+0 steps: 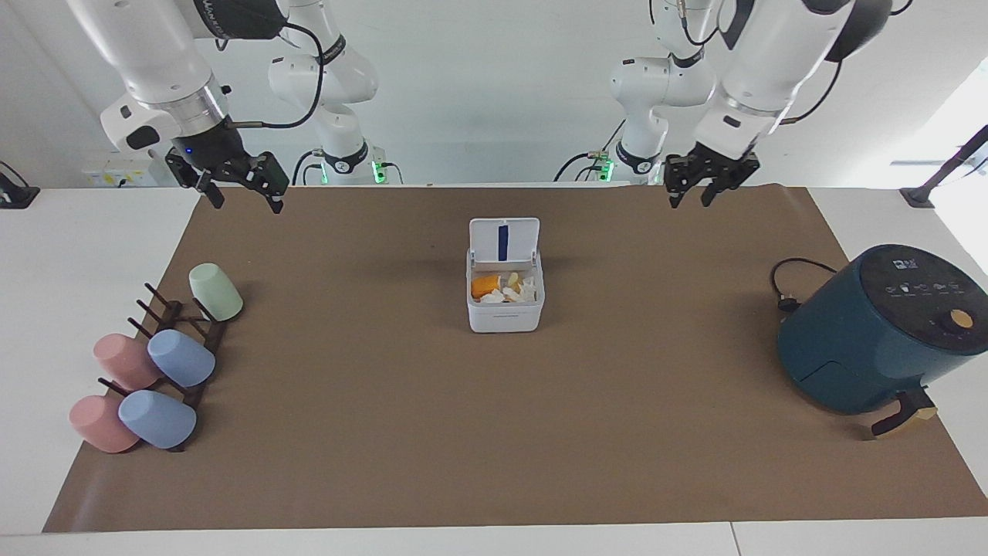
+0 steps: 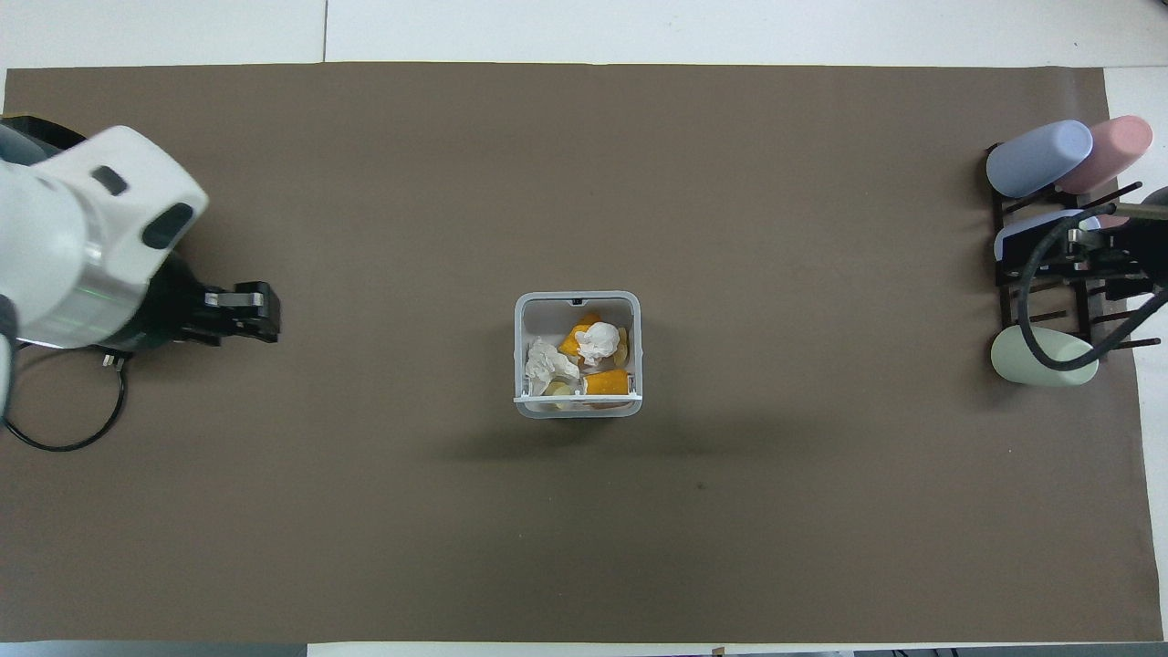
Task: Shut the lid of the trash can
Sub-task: 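Move the left gripper from rest toward the white trash can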
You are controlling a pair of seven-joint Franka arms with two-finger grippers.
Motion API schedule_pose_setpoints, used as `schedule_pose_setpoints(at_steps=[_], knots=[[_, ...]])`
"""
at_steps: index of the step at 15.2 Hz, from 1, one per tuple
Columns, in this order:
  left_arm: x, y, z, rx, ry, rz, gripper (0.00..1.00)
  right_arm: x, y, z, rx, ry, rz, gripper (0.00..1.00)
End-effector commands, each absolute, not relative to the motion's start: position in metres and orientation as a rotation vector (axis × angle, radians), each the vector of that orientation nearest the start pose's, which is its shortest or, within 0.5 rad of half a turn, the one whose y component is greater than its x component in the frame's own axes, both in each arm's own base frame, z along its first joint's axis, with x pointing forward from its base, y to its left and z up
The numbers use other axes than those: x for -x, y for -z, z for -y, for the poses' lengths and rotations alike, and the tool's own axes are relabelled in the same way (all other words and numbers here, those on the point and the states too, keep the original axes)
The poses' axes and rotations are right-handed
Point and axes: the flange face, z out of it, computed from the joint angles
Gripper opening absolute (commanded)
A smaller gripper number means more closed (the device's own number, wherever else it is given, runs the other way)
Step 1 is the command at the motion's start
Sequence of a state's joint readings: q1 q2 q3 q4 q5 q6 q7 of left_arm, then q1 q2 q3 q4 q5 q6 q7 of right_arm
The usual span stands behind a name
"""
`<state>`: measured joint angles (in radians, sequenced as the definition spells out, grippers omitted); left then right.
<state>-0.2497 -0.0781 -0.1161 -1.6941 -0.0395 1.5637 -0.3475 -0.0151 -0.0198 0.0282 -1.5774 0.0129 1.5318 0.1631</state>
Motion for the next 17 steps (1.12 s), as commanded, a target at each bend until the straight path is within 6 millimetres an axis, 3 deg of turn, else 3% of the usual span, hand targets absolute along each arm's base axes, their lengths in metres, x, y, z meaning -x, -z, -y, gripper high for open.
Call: schedule_pose_setpoints(at_steps=[1, 5, 8, 13, 17], knots=[[-0.43, -0.589, 0.253, 3.156, -0.064, -0.015, 0.0, -0.542, -0.628, -0.007, 3.121, -0.042, -0.218, 1.0], [-0.371, -0.56, 0.322, 3.213, -0.148, -0.203, 0.0, -0.542, -0.628, -0.007, 3.123, -0.042, -0.215, 1.0], [-0.346, -0.531, 0.367, 3.269, -0.042, -0.192, 0.0, -0.542, -0.628, -0.007, 3.123, -0.042, -0.218, 1.0], [-0.353, -0.491, 0.404, 3.296, 0.008, -0.259, 0.0, -0.542, -0.628, -0.007, 3.121, -0.042, -0.218, 1.0], [-0.366, -0.487, 0.406, 3.322, 0.058, -0.241, 0.0, -0.542, -0.628, -0.007, 3.123, -0.042, -0.218, 1.0]])
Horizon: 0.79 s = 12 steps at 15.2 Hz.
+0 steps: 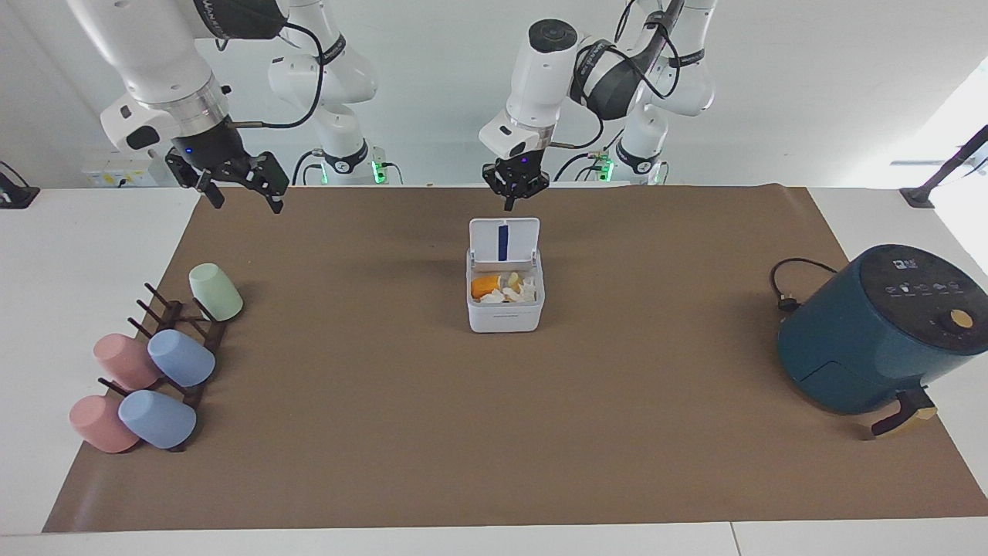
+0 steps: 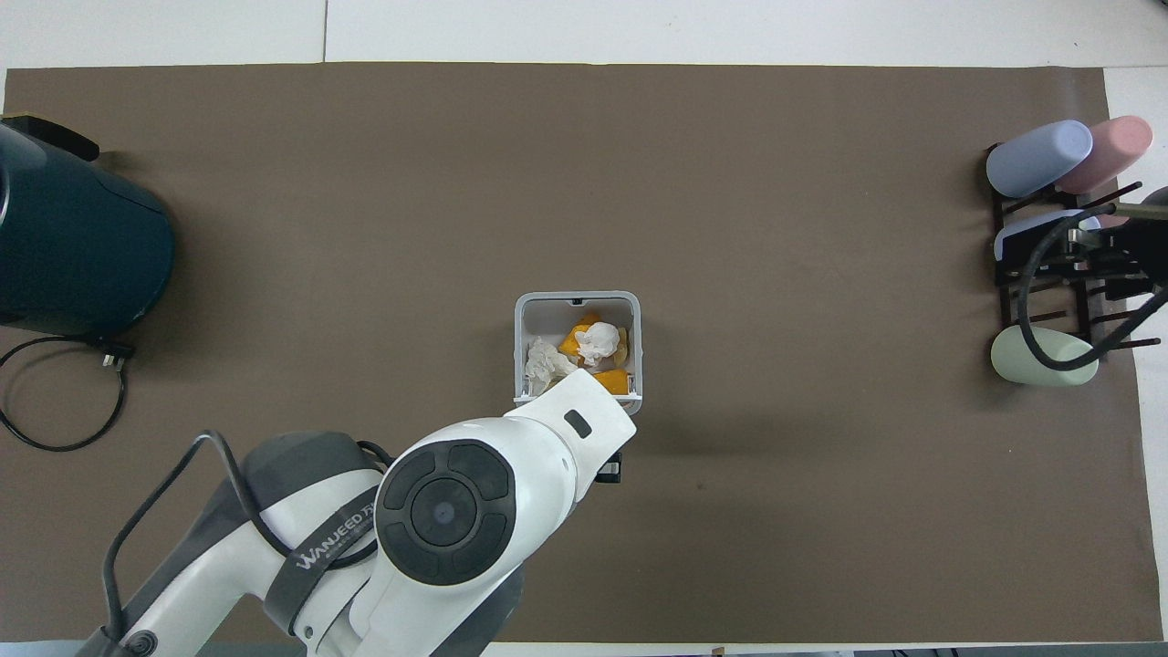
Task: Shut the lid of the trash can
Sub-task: 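Push the open lid over the trash can with the left gripper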
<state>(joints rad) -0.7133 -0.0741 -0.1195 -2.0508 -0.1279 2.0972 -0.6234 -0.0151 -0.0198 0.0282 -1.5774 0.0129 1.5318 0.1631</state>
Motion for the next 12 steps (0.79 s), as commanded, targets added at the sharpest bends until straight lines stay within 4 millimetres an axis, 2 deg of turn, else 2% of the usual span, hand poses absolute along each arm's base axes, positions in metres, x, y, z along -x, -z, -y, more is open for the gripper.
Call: schedule_pose_setpoints(at_steps=[1, 6, 12], knots=[[-0.373, -0.486, 0.405, 3.326, 0.063, -0.226, 0.0, -0.542, -0.628, -0.007, 3.123, -0.042, -0.218, 1.0], [-0.406, -0.486, 0.395, 3.354, 0.116, -0.125, 0.0, -0.542, -0.628, -0.007, 3.123, -0.042, -0.218, 1.0], [-0.429, -0.473, 0.391, 3.371, 0.148, -0.052, 0.0, -0.542, -0.628, -0.007, 3.123, -0.042, -0.218, 1.0]])
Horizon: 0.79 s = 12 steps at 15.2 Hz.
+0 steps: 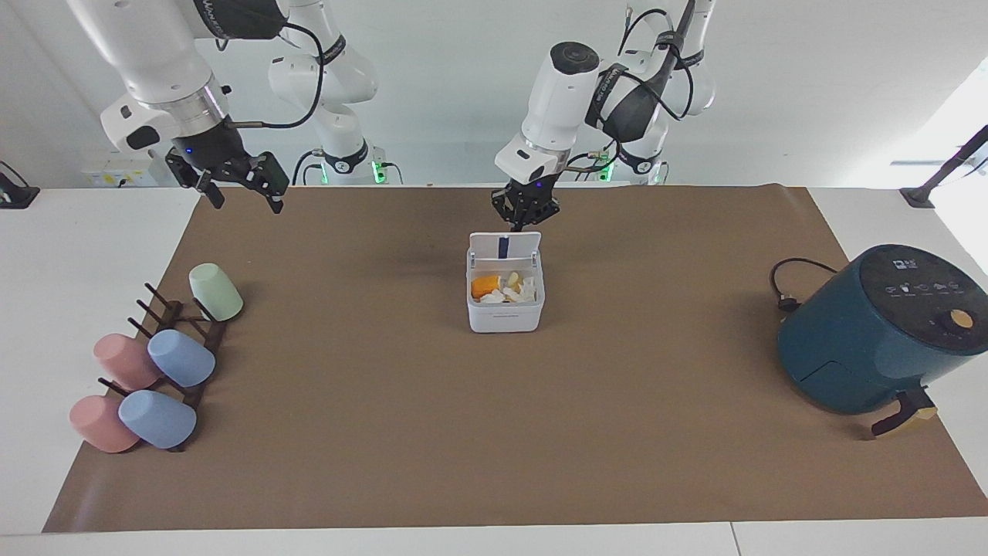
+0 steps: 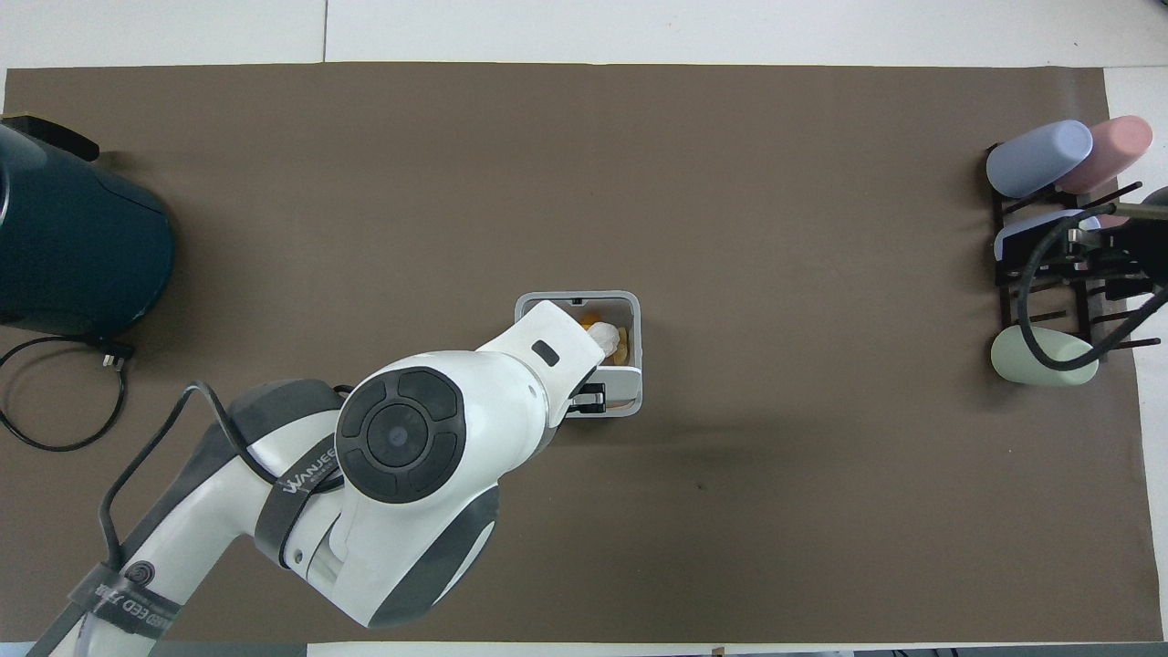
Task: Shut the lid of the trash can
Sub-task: 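Push the open lid over the trash can with the left gripper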
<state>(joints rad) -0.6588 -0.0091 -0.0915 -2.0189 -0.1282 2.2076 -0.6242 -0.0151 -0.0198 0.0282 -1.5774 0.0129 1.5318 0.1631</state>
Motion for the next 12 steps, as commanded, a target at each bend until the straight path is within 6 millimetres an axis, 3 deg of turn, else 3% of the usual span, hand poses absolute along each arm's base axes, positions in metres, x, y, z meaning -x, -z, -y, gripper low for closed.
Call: schedule_pose_setpoints(at_steps=[1, 5, 12], knots=[[-0.433, -0.471, 0.391, 3.372, 0.151, -0.043, 0.0, -0.542, -0.628, -0.007, 3.123, -0.042, -0.218, 1.0], [-0.468, -0.467, 0.391, 3.383, 0.155, 0.028, 0.0, -0.542, -0.628, -0.007, 3.123, -0.042, -0.218, 1.0], [-0.493, -0.441, 0.384, 3.392, 0.174, 0.101, 0.0, -0.542, -0.628, -0.007, 3.121, -0.042, -0.218, 1.0]])
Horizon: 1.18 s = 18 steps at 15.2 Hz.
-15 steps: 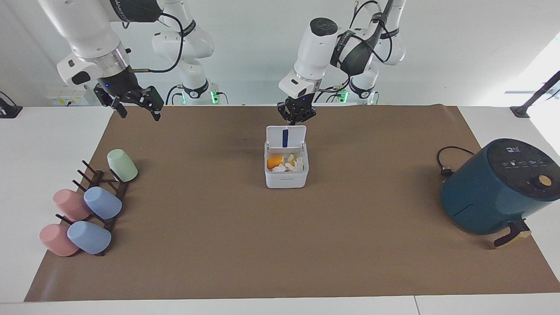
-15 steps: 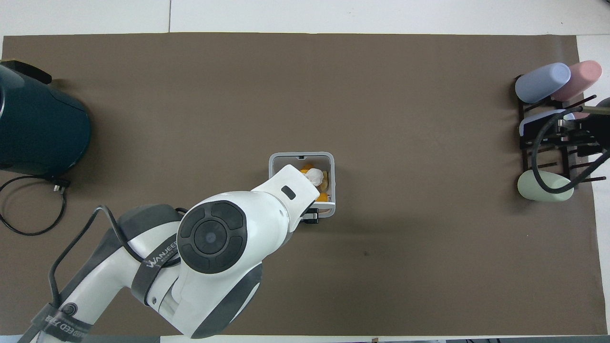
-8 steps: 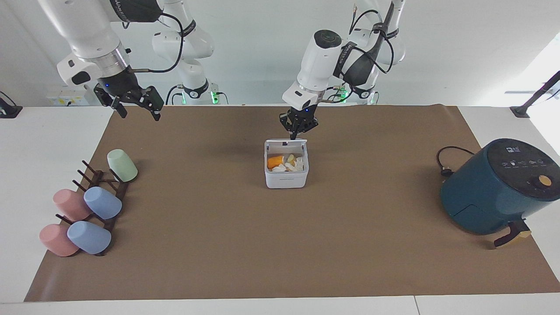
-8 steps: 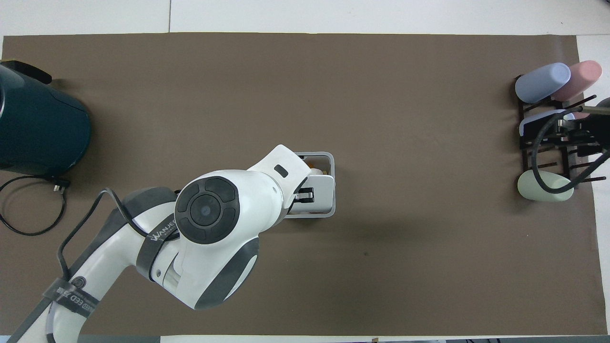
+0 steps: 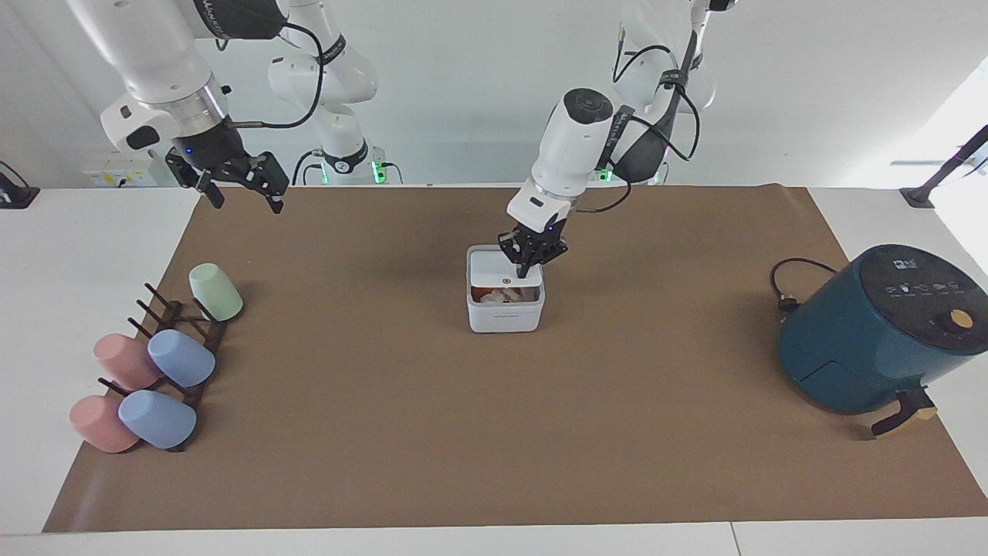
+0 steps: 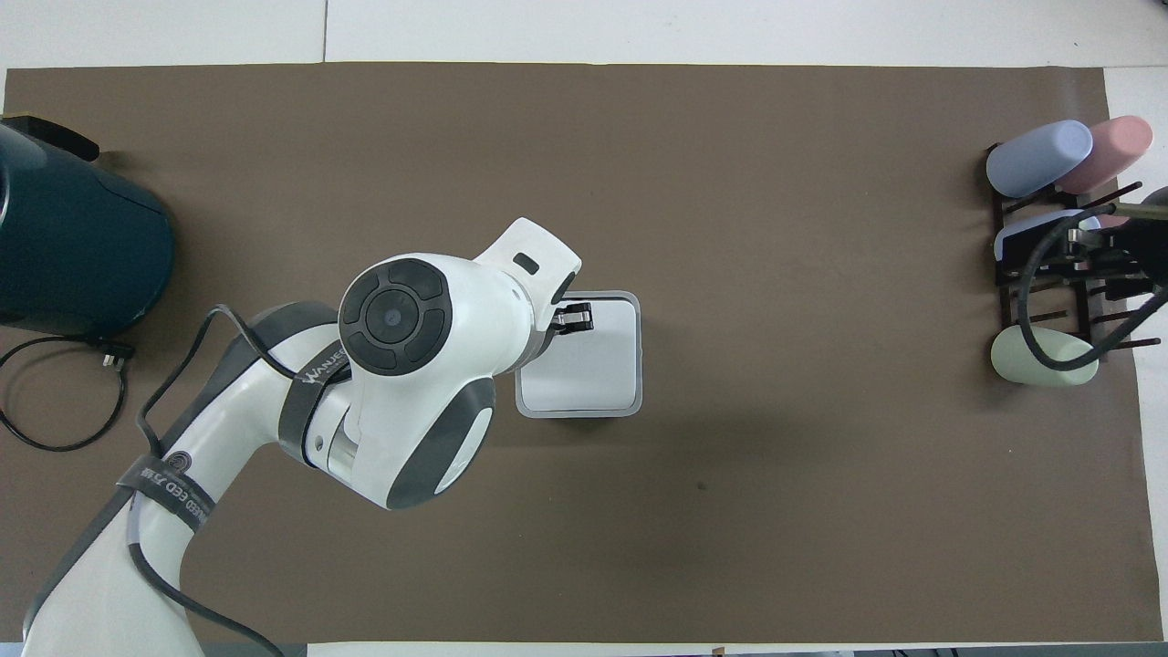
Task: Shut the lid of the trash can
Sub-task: 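Press the lid down onto the trash can with the left gripper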
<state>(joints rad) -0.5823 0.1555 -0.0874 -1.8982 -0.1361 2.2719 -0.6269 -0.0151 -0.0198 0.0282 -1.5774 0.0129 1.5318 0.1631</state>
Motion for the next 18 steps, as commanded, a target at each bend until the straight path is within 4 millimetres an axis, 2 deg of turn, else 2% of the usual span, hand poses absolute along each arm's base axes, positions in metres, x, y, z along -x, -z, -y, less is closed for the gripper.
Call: schedule_pose_setpoints(at_steps=[1, 3, 7, 10, 16, 18], knots=[[-0.495, -0.435, 0.385, 3.391, 0.172, 0.106, 0.0, -0.542, -0.628, -0.007, 3.123, -0.042, -0.218, 1.0], [-0.498, -0.423, 0.387, 3.389, 0.171, 0.108, 0.0, -0.542, -0.628, -0.007, 3.123, -0.042, -0.218, 1.0], [-0.499, -0.42, 0.386, 3.388, 0.174, 0.108, 0.0, -0.542, -0.628, -0.007, 3.123, -0.042, -0.218, 1.0], [-0.498, -0.409, 0.39, 3.385, 0.166, 0.1, 0.0, -0.542, -0.628, -0.007, 3.123, -0.042, -0.218, 1.0], [-0.492, -0.4, 0.393, 3.372, 0.149, 0.07, 0.0, -0.542, -0.628, -0.007, 3.123, -0.042, -0.218, 1.0], [-0.484, -0.393, 0.398, 3.362, 0.131, 0.042, 0.0, -0.542, -0.628, -0.007, 3.123, -0.042, -0.218, 1.0]])
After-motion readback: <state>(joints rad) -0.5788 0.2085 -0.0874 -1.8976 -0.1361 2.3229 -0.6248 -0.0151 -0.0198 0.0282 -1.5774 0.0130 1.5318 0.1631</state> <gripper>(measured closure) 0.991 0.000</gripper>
